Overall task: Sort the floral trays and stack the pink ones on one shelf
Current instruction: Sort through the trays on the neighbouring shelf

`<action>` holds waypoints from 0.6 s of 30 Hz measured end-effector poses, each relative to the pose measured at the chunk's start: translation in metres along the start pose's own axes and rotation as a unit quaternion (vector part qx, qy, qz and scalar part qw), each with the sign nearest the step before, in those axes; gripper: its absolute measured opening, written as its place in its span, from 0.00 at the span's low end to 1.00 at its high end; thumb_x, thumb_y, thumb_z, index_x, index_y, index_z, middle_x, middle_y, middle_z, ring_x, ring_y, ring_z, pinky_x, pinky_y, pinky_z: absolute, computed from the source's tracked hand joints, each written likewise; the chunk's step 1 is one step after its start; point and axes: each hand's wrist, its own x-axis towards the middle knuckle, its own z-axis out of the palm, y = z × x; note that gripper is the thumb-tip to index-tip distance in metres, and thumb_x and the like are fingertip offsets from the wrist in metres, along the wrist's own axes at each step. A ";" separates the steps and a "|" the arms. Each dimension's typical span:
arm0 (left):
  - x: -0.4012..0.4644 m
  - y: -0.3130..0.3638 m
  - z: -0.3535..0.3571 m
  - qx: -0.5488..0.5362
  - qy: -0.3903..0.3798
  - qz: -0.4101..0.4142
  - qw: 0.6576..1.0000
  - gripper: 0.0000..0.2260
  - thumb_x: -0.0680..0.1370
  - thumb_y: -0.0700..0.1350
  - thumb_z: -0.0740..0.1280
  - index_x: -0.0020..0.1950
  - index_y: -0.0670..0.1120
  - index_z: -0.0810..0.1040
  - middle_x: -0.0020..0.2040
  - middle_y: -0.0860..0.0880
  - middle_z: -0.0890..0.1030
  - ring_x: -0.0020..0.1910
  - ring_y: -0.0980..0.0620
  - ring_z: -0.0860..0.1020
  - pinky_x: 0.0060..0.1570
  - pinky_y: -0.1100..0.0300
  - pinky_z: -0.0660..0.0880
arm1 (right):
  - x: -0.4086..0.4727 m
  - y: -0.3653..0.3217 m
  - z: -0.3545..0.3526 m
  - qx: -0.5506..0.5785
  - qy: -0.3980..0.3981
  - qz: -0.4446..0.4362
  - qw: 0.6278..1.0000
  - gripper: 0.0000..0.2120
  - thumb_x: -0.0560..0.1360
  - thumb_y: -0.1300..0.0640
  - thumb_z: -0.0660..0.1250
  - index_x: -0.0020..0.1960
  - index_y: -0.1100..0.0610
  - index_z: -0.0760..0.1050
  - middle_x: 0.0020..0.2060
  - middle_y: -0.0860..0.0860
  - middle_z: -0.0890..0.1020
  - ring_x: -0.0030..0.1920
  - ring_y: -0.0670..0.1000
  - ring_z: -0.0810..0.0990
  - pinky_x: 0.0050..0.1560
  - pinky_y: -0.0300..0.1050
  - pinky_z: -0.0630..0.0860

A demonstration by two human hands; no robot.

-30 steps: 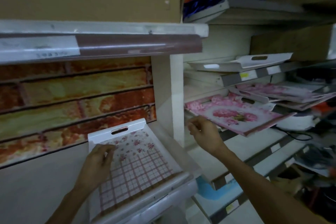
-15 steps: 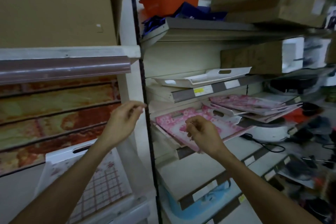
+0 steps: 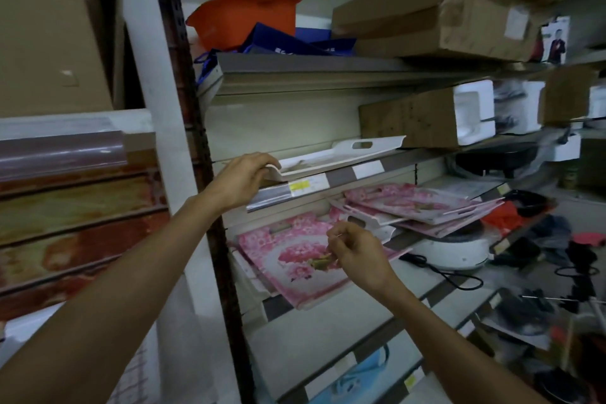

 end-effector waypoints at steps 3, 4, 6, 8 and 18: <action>0.005 0.003 -0.001 0.018 -0.004 0.014 1.000 0.13 0.76 0.32 0.62 0.54 0.47 0.80 0.53 0.47 0.83 0.52 0.45 0.81 0.53 0.53 0.77 | 0.006 0.005 -0.011 0.012 0.004 0.006 1.000 0.05 0.80 0.65 0.62 0.50 0.65 0.76 0.38 0.60 0.81 0.26 0.39 0.79 0.28 0.29 0.73; 0.006 0.006 -0.002 0.024 -0.001 0.020 1.000 0.13 0.77 0.32 0.62 0.54 0.46 0.80 0.52 0.47 0.83 0.52 0.45 0.80 0.53 0.53 0.76 | 0.008 0.006 -0.013 0.018 0.004 0.009 1.000 0.05 0.80 0.64 0.62 0.50 0.65 0.76 0.38 0.60 0.81 0.27 0.40 0.80 0.29 0.32 0.75; 0.008 0.013 -0.004 0.034 0.009 0.042 0.999 0.11 0.78 0.33 0.62 0.55 0.46 0.79 0.53 0.47 0.82 0.52 0.45 0.79 0.53 0.54 0.75 | 0.016 0.010 -0.017 0.020 0.008 0.020 1.000 0.06 0.80 0.61 0.62 0.49 0.62 0.76 0.39 0.58 0.83 0.33 0.47 0.81 0.37 0.44 0.81; 0.010 0.024 -0.008 0.038 0.022 0.066 0.997 0.11 0.80 0.36 0.61 0.56 0.47 0.79 0.54 0.49 0.82 0.53 0.46 0.78 0.53 0.53 0.74 | 0.025 0.011 -0.022 0.044 0.010 0.040 0.998 0.08 0.80 0.59 0.62 0.48 0.62 0.77 0.40 0.58 0.83 0.38 0.53 0.81 0.43 0.53 0.80; -0.006 0.071 -0.036 0.072 0.042 0.083 0.993 0.12 0.81 0.41 0.59 0.60 0.55 0.75 0.58 0.55 0.80 0.56 0.50 0.76 0.49 0.48 0.75 | 0.099 -0.038 -0.067 0.425 0.010 0.163 0.890 0.28 0.82 0.41 0.54 0.73 0.60 0.61 0.62 0.68 0.74 0.54 0.64 0.80 0.47 0.58 0.82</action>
